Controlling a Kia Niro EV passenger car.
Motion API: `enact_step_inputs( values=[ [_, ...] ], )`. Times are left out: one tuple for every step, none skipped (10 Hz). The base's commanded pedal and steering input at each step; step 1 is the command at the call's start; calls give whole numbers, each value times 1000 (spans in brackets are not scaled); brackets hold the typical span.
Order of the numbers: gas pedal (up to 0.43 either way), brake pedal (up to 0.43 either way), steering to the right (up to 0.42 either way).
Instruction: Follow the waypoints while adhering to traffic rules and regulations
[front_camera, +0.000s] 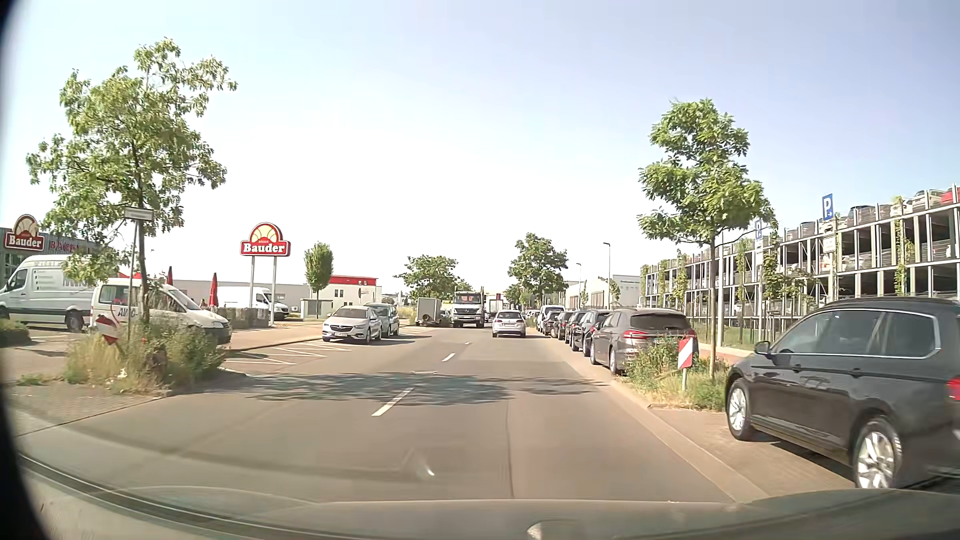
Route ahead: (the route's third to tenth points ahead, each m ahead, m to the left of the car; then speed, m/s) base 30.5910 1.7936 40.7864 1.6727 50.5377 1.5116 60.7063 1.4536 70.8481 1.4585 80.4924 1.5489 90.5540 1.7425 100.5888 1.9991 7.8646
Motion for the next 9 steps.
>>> enact_step_inputs(
  values=[
    [87,30,5],
    [87,30,5],
    [87,30,4],
    [87,30,4],
    [87,30,4],
    [87,30,4],
    [87,30,4],
    [87,30,5],
    [87,30,4]
  ],
)
